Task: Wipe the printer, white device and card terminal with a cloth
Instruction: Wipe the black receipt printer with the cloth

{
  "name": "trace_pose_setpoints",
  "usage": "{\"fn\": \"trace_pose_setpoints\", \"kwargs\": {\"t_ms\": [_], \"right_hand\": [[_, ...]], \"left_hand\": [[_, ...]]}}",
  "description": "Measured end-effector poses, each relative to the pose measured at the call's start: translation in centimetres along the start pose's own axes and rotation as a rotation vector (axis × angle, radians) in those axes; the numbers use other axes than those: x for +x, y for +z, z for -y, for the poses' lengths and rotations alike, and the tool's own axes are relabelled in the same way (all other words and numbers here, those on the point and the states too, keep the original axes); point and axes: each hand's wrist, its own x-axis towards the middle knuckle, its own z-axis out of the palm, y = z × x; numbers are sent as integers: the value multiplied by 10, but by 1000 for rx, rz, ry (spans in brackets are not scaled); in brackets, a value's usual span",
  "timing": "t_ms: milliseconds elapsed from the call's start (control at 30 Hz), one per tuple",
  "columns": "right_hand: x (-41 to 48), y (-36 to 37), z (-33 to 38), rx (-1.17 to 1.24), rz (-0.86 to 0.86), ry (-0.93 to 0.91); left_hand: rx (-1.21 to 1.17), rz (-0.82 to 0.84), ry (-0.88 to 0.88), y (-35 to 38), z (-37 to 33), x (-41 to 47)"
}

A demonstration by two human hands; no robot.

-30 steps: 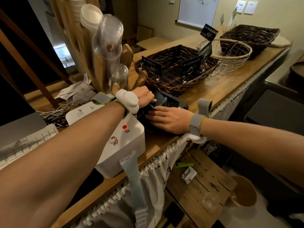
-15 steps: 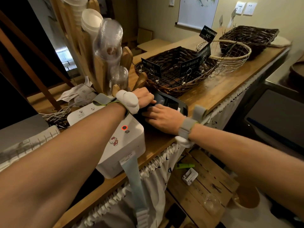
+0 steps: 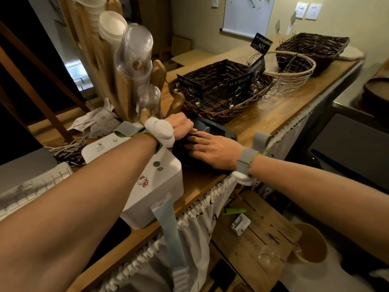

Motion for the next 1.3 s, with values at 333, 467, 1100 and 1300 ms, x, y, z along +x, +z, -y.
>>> {"fn": "trace_pose_setpoints", "kwargs": {"t_ms": [333, 467, 1100, 1300], "right_hand": [[-49, -12, 2, 238, -96, 114], [-50, -23, -25, 467, -97, 626], [-12, 20, -70, 585, 453, 1072], [2, 21, -66, 529, 475, 1069]], "left_hand": [[85, 78, 6, -5, -8, -13], [104, 85, 2, -7, -4, -10], [661, 19, 180, -6, -1, -4], [651, 16, 169, -11, 2, -6]]}}
